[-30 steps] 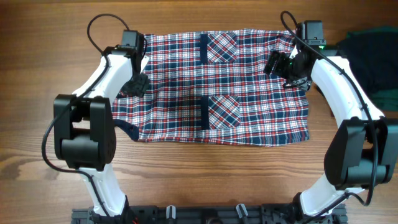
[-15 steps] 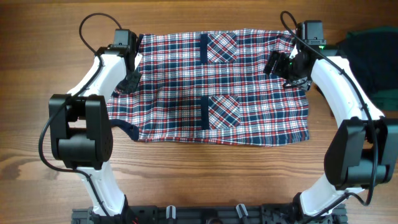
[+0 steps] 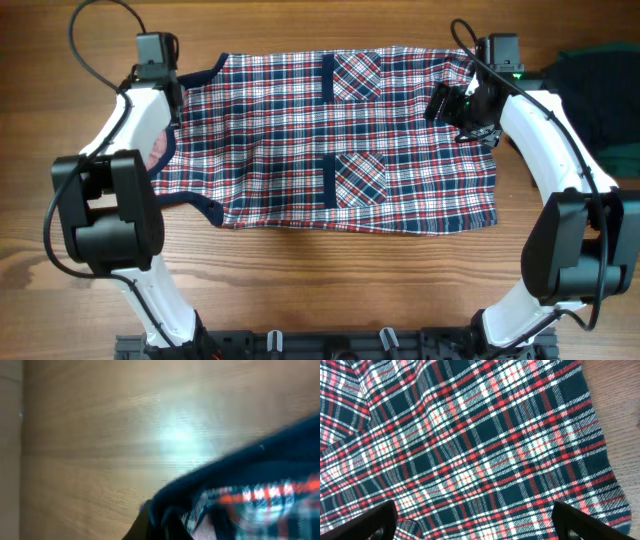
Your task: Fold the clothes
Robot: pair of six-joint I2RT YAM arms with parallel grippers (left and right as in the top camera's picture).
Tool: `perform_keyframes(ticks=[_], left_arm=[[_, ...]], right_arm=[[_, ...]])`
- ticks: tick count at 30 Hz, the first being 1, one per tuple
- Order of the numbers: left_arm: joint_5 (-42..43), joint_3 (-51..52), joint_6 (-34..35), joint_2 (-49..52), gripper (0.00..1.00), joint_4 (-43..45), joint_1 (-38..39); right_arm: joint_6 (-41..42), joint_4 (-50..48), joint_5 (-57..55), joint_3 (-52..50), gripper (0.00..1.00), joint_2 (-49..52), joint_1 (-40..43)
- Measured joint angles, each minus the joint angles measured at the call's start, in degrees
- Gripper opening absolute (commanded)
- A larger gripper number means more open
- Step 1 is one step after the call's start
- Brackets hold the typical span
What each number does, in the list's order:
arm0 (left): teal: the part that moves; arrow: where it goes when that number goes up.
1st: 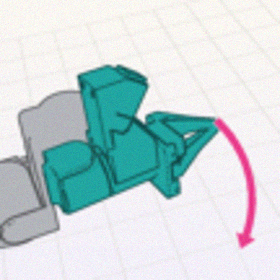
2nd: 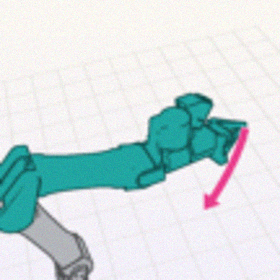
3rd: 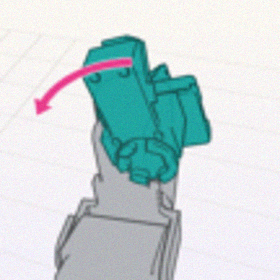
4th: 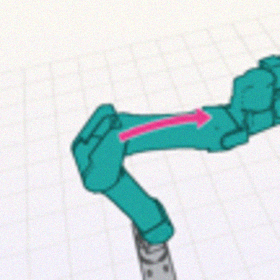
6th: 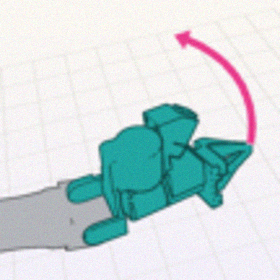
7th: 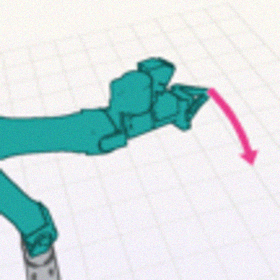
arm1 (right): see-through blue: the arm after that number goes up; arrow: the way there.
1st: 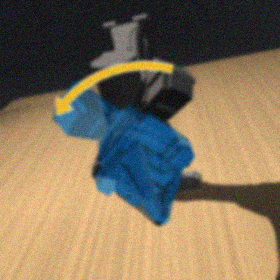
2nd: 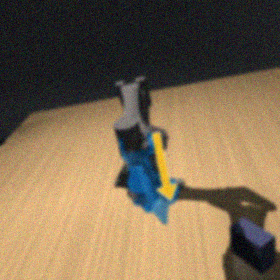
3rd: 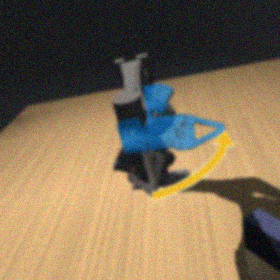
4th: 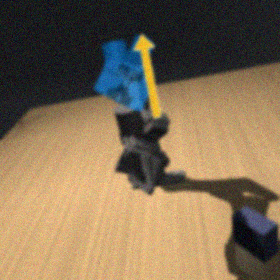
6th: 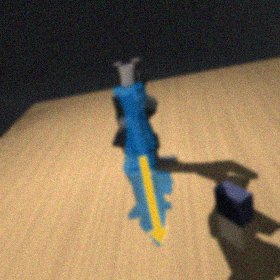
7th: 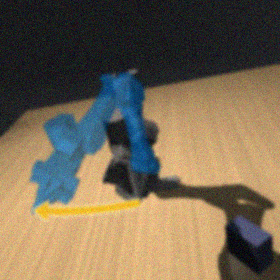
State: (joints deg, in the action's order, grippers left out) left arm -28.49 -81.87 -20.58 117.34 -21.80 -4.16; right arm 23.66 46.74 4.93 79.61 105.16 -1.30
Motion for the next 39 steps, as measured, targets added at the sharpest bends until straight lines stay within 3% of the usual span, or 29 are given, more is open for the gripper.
perform_keyframes(ticks=[3,4,5,6,13,16,19,22,24,27,29,32,39], left_arm=[[0.04,0.0,-0.11,0.0,0.04,3.5,-1.01],[0.04,0.0,-0.13,0.0,0.15,4.39,-1.42],[0.04,0.0,-0.11,0.0,0.52,5.51,-1.9],[0.02,0.0,0.07,0.0,1.0,6.12,-2.29],[-0.92,0.0,-0.02,0.0,1.0,7.28,-2.84],[-6.36,-0.02,3.67,-0.09,1.0,5.31,-1.92],[-8.44,0.31,12.48,-4.52,1.0,-6.6,1.99],[-5.01,0.15,24.57,-11.63,1.0,-17.68,6.71],[2.23,-0.44,30.84,-17.81,1.0,-26.99,9.4],[11.72,-0.07,39.36,-19.02,0.98,-35.8,8.63],[16.24,3.48,42.45,-18.08,0.92,-36.52,7.91],[18.78,8.85,45.24,-17.77,1.0,-33.97,7.21],[20.41,20.26,50.69,-17.55,1.0,-28.65,-0.33]], right_arm=[[0.0,0.35,0.0,0.0,1.0,0.0,0.0],[0.0,0.37,0.0,0.0,1.0,0.0,0.0],[0.0,0.37,0.0,0.0,1.0,0.0,0.0],[0.0,0.37,-0.02,0.0,1.0,0.0,0.0],[0.0,0.39,-0.02,0.0,1.0,0.0,0.0],[0.0,0.5,0.0,0.0,1.0,0.0,0.0],[0.0,0.39,0.0,0.0,1.0,0.0,0.0],[0.0,0.87,0.0,0.0,1.0,0.0,0.0],[-0.04,1.79,0.0,0.0,1.0,0.0,0.0],[-0.44,3.91,0.0,0.0,1.0,0.0,0.0],[-0.63,4.87,0.0,0.0,1.0,0.0,0.0],[-0.9,5.25,0.02,0.0,1.0,0.0,0.0],[-1.05,5.95,0.02,0.0,1.0,0.0,0.0]])
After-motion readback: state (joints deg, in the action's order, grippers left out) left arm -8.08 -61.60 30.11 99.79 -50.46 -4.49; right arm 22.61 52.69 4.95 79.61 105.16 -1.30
